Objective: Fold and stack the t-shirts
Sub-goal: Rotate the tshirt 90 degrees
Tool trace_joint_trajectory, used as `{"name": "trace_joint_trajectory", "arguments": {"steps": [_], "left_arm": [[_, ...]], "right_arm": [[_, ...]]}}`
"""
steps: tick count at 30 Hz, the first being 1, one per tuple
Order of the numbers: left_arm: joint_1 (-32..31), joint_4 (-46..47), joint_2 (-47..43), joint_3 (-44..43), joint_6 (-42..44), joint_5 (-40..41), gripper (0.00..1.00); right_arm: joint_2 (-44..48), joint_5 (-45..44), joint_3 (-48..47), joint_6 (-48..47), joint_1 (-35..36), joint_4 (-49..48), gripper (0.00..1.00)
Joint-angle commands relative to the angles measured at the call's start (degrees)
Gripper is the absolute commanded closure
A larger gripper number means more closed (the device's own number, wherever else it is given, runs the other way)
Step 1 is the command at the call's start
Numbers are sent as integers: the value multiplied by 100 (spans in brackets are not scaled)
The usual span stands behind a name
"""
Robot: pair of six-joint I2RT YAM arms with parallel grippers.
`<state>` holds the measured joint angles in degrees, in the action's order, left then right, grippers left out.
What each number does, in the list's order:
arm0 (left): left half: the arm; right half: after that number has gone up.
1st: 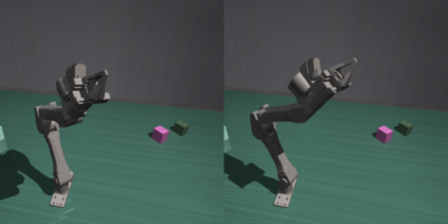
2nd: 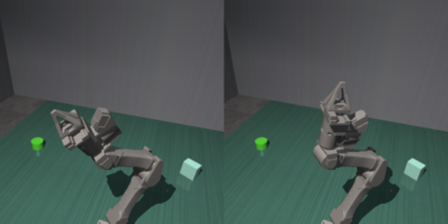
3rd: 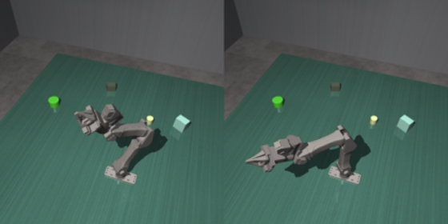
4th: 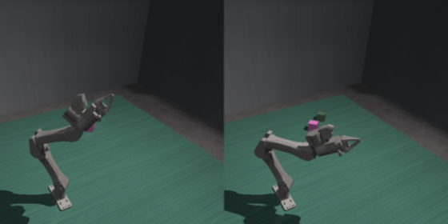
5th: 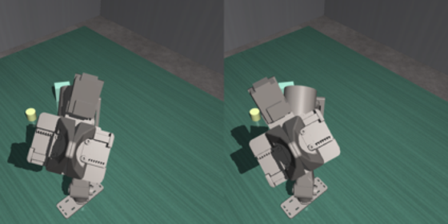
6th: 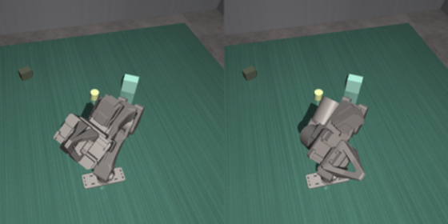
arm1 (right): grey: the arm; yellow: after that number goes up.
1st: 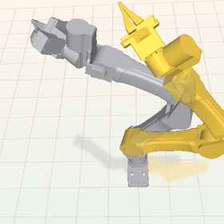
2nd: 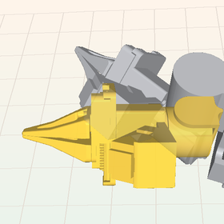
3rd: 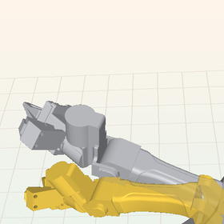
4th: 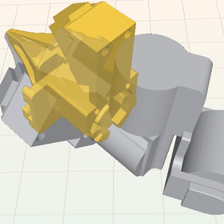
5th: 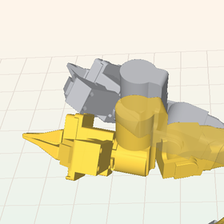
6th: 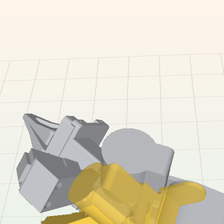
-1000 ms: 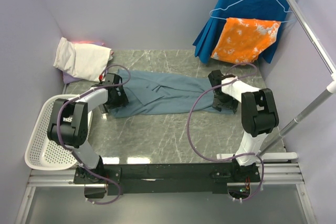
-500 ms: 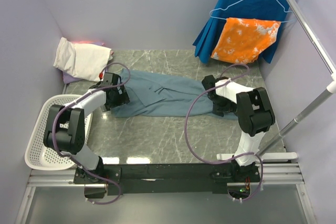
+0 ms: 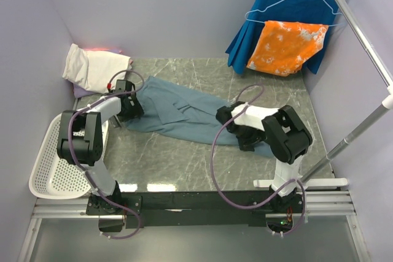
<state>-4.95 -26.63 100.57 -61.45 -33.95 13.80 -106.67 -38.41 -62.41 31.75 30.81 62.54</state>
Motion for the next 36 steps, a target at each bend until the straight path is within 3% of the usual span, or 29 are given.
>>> {"name": "trace_joint_trajectory", "arguments": {"steps": [1, 7, 13, 16, 22, 30, 36], "left_arm": [[73, -17, -354, 177, -41, 456, 1], [82, -255, -433, -42, -102, 632, 1], [73, -386, -1109, -113, -138, 528, 1], [30, -299, -1505, -122, -85, -251, 1], [-410, 245, -2007, 194, -243, -1440, 1], [-472, 1625, -1235, 582, -955, -1890, 0], [-481, 1486, 338, -691, -832, -1952, 1]], "right_arm": [[181, 1070, -69, 184, 610, -154, 13], [1033, 2312, -8, -55, 979, -243, 14], [1605, 1259, -201, 446, 1024, -84, 9], [1370, 1134, -569, 552, 691, -583, 9], [166, 1659, -1658, -220, -29, -1744, 11], [-626, 1987, -2117, -652, -725, -2009, 11], [-679, 2233, -1582, -661, -866, -1860, 15]]}}
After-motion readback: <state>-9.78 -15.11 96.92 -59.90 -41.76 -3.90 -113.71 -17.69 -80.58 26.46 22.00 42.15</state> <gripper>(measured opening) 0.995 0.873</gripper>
